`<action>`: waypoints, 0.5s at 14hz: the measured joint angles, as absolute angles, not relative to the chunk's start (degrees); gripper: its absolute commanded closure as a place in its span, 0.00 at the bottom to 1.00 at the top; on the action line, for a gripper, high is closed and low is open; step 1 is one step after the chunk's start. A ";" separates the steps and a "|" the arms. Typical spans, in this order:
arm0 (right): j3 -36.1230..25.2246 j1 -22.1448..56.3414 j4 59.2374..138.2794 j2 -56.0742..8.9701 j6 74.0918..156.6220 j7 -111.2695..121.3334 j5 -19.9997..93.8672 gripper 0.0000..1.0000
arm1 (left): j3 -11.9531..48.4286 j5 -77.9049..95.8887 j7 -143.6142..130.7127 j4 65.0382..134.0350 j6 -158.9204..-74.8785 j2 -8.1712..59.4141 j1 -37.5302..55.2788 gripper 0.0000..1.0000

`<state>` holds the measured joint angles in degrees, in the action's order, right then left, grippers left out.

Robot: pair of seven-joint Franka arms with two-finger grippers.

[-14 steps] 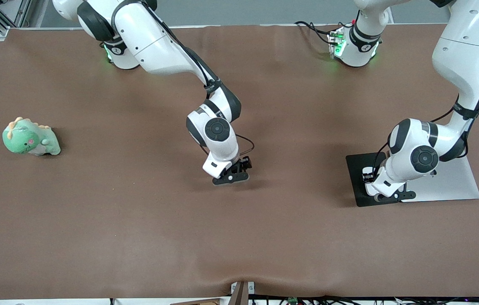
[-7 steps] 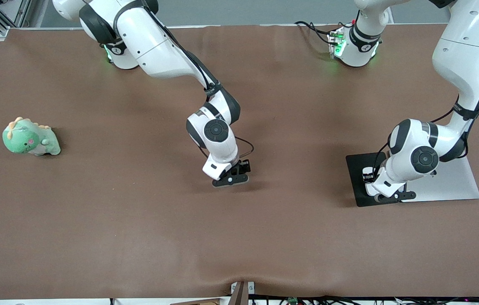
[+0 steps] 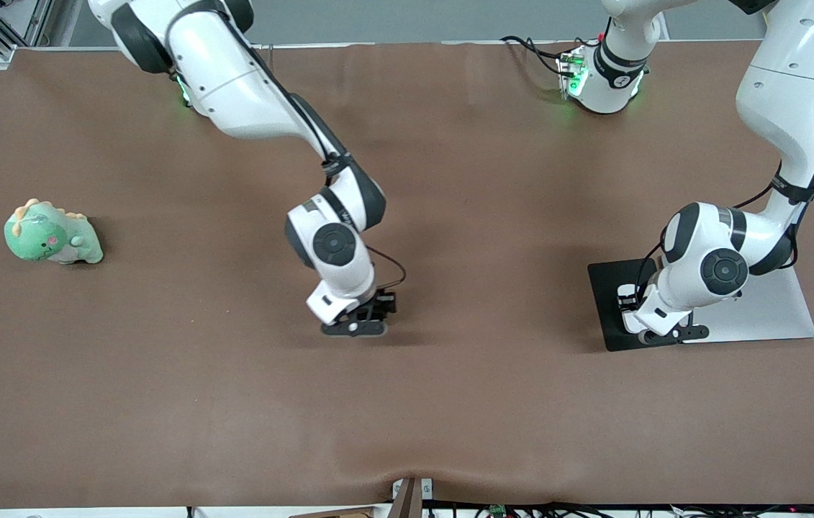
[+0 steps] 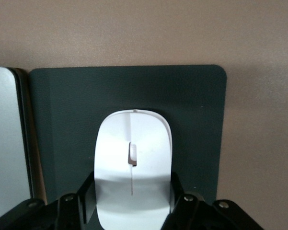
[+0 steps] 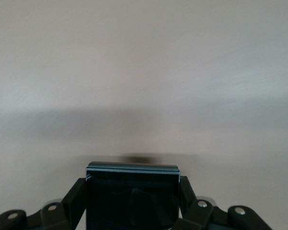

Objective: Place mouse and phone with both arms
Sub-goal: 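Carry the phone toward the plush toy while the left gripper releases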

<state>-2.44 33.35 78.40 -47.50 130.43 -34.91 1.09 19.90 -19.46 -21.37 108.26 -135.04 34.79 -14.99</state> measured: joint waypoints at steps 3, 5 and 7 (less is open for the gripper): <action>-2.37 24.59 80.86 -42.33 127.21 -33.01 1.64 1.00 | 19.90 -19.47 -21.37 107.97 -135.10 34.85 -15.03 0.00; -2.01 18.39 84.90 -39.22 126.63 -27.80 2.87 1.00 | 19.94 -19.47 -21.37 107.31 -135.26 34.81 -15.01 0.00; -1.81 12.80 89.89 -36.21 126.62 -18.99 4.13 1.00 | 20.13 -19.47 -21.37 105.87 -135.07 34.07 -14.97 0.00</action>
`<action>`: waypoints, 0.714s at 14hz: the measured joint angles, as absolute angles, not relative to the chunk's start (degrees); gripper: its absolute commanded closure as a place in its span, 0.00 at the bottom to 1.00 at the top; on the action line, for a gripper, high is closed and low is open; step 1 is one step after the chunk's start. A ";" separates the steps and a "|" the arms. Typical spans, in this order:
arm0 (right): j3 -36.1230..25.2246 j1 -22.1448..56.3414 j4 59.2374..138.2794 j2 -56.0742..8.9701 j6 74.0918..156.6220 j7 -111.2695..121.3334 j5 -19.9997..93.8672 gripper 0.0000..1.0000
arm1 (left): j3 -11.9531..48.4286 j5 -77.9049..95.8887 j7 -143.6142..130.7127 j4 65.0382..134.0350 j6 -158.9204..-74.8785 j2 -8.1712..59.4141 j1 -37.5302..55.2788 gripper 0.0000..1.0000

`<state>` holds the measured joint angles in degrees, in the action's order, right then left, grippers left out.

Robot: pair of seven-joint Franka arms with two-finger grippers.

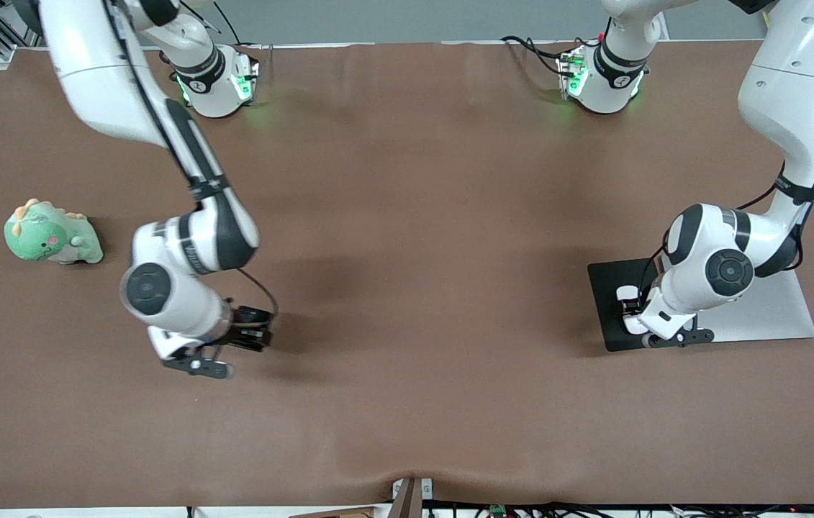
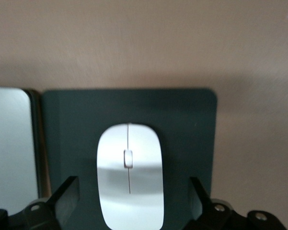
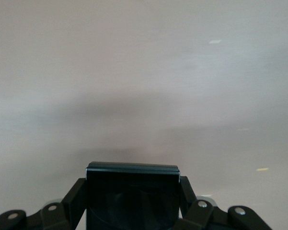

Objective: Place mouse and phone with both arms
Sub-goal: 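Carry the phone toward the plush toy while the left gripper releases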

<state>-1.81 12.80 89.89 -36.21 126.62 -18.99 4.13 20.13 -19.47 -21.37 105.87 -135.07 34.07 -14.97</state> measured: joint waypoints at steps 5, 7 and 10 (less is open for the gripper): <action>-1.75 1.35 101.87 -28.89 126.63 -2.40 4.68 1.00 | 23.90 -19.47 -21.37 99.56 -123.04 27.96 -14.94 0.00; -1.76 -2.40 105.96 -27.25 126.81 3.30 4.69 1.00 | 25.24 -19.47 -21.37 95.37 -116.74 26.38 -14.97 0.00; -1.81 -8.21 109.02 -26.89 127.30 10.47 4.70 1.00 | 26.14 -19.47 -19.89 88.54 -109.10 24.84 -15.01 0.00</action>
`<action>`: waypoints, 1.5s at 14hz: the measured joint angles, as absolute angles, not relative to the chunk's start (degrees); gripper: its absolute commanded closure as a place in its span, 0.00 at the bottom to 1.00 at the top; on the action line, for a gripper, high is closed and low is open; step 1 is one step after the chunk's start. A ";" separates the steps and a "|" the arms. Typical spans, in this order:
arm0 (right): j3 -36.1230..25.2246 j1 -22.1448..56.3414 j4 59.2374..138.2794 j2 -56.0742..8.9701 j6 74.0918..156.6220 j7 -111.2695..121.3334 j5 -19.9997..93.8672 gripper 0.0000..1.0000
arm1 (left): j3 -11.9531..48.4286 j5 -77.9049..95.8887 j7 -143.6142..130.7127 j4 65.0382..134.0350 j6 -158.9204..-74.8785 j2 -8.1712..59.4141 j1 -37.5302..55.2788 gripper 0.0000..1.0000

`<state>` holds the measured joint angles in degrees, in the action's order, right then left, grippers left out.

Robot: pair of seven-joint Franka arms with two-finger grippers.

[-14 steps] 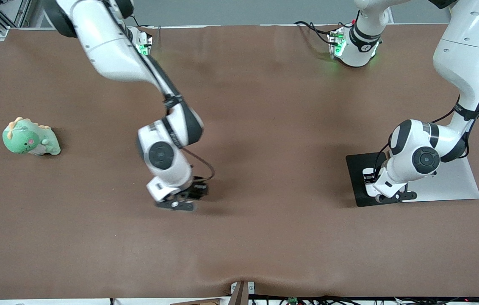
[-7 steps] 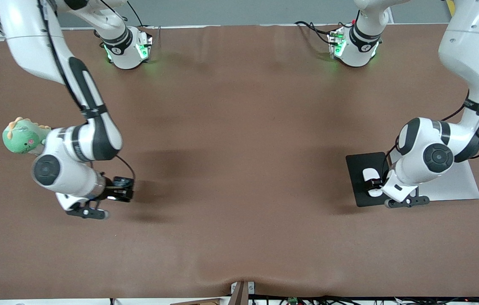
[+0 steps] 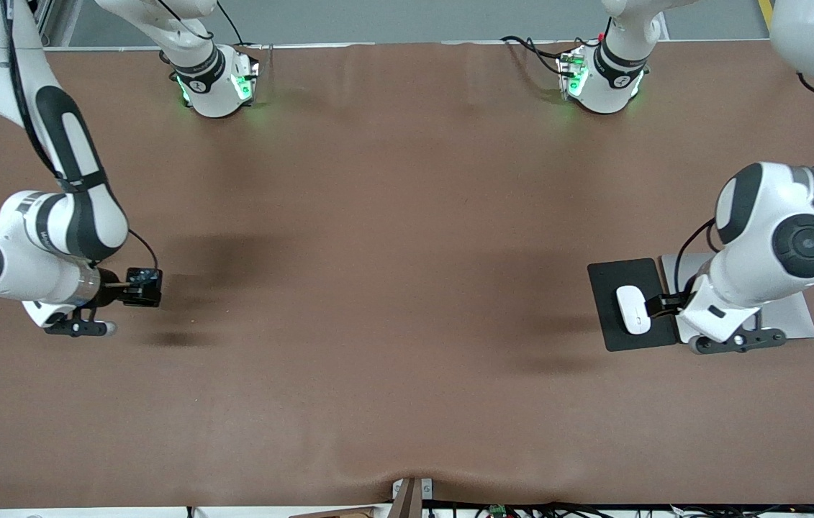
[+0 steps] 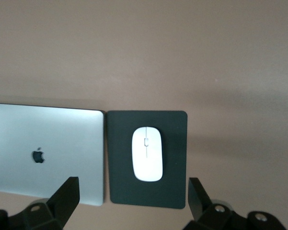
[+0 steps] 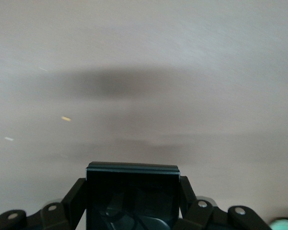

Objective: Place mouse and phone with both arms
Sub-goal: 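Carry the phone toward the plush toy while the left gripper releases, then lower the phone beside the plush toy while the left arm withdraws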

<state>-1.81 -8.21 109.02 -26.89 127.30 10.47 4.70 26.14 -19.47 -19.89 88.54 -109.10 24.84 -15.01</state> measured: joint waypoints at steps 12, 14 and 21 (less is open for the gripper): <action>-1.74 -15.54 114.55 -28.46 130.60 15.70 4.70 0.91 | 26.59 -8.98 -12.58 82.64 -90.24 7.11 -15.82 0.00; -1.75 -16.62 114.60 -29.54 132.20 16.22 4.70 0.43 | 26.15 -8.10 -10.46 82.66 -89.54 6.31 -15.74 0.00; -1.00 -16.72 113.02 -30.64 132.84 16.56 4.70 0.00 | 10.21 -3.38 -8.72 82.95 -84.27 2.96 -0.93 0.00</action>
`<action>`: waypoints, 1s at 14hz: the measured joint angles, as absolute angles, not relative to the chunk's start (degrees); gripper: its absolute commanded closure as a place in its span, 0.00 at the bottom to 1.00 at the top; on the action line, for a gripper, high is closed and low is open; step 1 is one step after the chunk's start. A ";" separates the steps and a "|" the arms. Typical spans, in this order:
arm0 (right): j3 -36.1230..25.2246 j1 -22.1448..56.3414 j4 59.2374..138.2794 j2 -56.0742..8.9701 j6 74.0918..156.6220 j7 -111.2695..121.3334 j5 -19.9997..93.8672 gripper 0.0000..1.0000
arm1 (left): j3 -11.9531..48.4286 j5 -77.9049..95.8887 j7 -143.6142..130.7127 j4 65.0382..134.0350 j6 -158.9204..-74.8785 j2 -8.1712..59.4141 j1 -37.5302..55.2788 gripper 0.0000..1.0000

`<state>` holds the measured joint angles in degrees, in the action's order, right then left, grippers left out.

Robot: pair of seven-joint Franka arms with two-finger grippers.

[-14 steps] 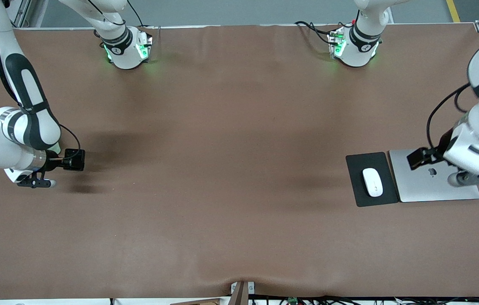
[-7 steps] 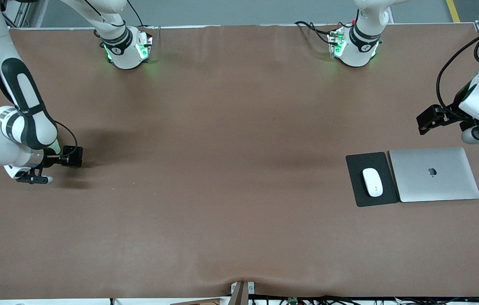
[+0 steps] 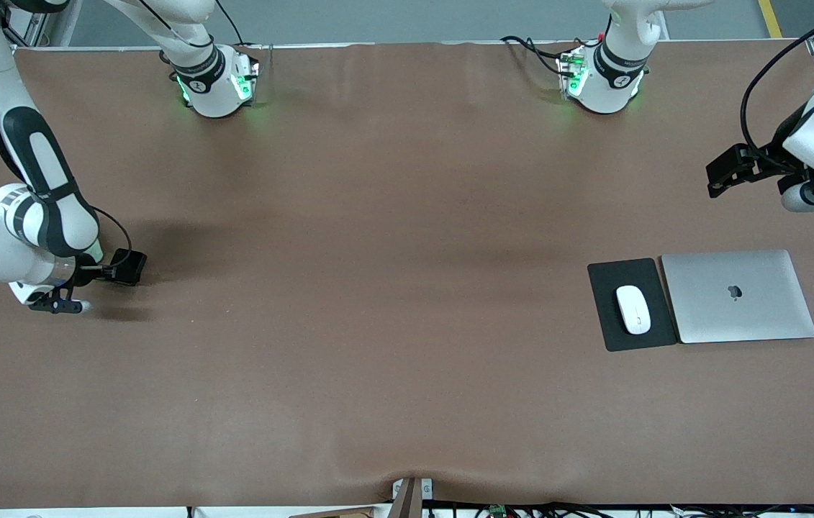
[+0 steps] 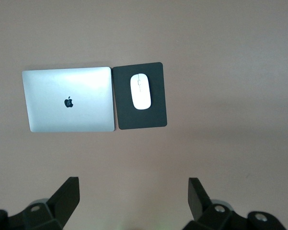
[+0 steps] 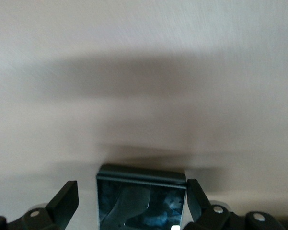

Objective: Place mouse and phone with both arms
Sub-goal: 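Lower the phone beside the plush toy while the left arm withdraws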

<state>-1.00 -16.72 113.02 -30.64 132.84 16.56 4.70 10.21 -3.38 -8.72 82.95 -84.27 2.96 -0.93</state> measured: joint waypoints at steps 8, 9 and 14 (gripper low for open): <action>-0.31 -7.92 104.22 -24.39 124.21 8.27 4.70 0.00 | 9.85 -2.73 -8.72 83.35 -82.56 2.53 -0.66 0.00; -0.31 -7.52 104.14 -22.80 122.71 8.07 4.70 0.00 | 9.86 -2.72 -8.72 83.43 -82.22 2.44 -0.61 0.00; -0.23 -4.39 103.91 -12.62 112.12 2.01 3.07 0.00 | 9.90 -2.72 -8.72 84.32 -81.82 0.92 -0.47 0.00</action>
<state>-0.23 -4.39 103.91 -12.62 112.12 2.01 3.07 9.90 -2.72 -8.72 84.32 -81.82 0.92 -0.47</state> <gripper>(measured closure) 0.000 0.000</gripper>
